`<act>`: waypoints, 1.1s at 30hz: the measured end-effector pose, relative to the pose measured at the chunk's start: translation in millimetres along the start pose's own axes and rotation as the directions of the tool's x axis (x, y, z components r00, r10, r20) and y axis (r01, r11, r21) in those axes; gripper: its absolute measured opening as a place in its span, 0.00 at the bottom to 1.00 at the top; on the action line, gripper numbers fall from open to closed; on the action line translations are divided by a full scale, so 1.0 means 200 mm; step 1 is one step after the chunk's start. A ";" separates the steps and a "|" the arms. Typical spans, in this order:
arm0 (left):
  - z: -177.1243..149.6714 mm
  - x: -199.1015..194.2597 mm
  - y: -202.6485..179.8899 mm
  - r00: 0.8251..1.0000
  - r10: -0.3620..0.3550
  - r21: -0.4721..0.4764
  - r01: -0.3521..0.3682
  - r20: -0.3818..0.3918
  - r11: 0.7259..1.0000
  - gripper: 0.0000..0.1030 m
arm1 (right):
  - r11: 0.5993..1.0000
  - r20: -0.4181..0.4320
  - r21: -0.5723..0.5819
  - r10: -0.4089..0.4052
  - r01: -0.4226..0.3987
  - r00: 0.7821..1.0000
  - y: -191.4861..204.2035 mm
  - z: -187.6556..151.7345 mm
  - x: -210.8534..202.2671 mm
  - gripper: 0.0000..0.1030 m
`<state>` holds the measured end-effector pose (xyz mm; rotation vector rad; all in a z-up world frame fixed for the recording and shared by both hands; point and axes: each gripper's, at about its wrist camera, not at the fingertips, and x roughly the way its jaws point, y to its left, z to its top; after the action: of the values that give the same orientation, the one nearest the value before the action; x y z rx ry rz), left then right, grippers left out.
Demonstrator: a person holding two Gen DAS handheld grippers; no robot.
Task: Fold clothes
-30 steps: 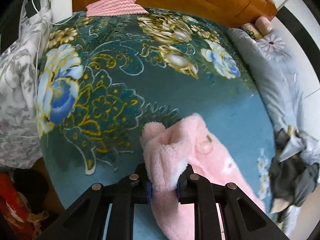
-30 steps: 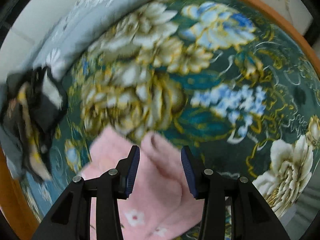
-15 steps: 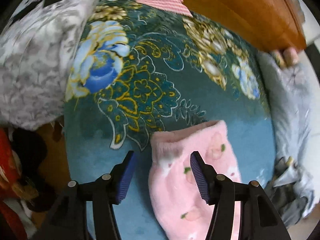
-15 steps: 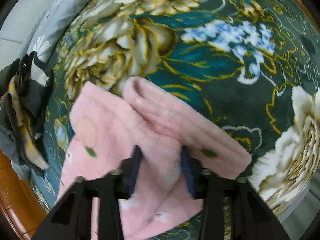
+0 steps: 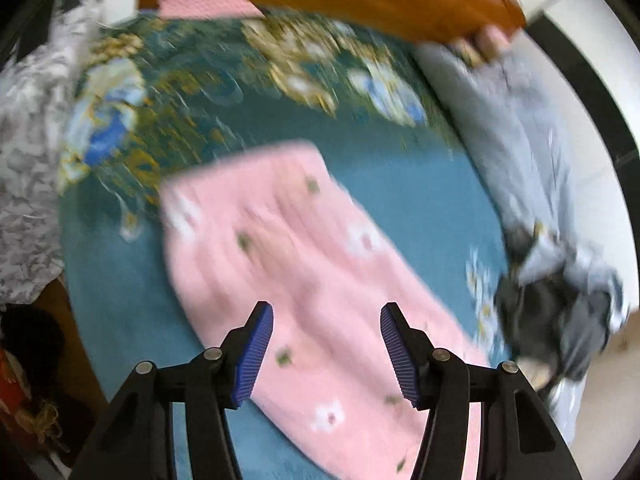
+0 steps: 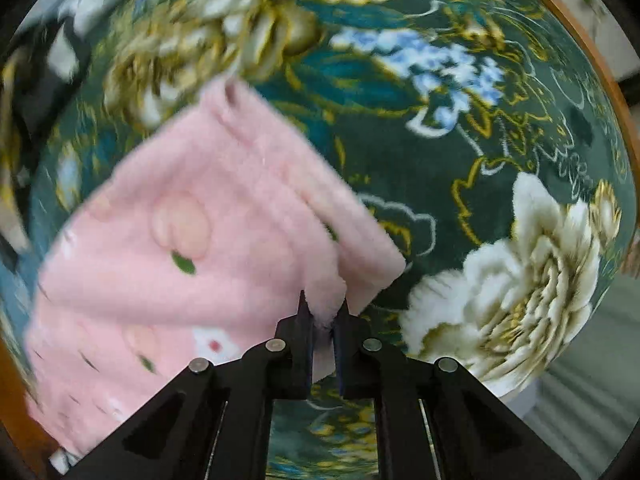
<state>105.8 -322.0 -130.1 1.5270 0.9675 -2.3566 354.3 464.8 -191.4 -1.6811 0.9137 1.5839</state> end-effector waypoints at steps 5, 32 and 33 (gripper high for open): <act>-0.22 0.13 -0.19 0.993 -0.021 0.116 0.034 -0.115 0.993 0.58 | 1.000 0.088 -0.015 0.022 -0.021 0.996 -0.03 0.09 -0.12 0.54; -0.80 0.27 -0.57 0.946 -0.042 0.330 0.153 -0.320 0.932 0.58 | 0.938 -0.006 -0.280 0.211 -0.205 0.977 0.30 0.24 -0.23 0.13; -0.82 0.27 -0.59 0.943 -0.037 0.344 0.158 -0.332 0.926 0.58 | 0.915 -0.010 -0.329 0.243 -0.233 0.970 0.42 0.21 -0.31 0.13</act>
<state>149.1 -121.8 -170.4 2.0995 0.6970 -2.5171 259.7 457.6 -132.3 -1.8151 0.9040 2.0136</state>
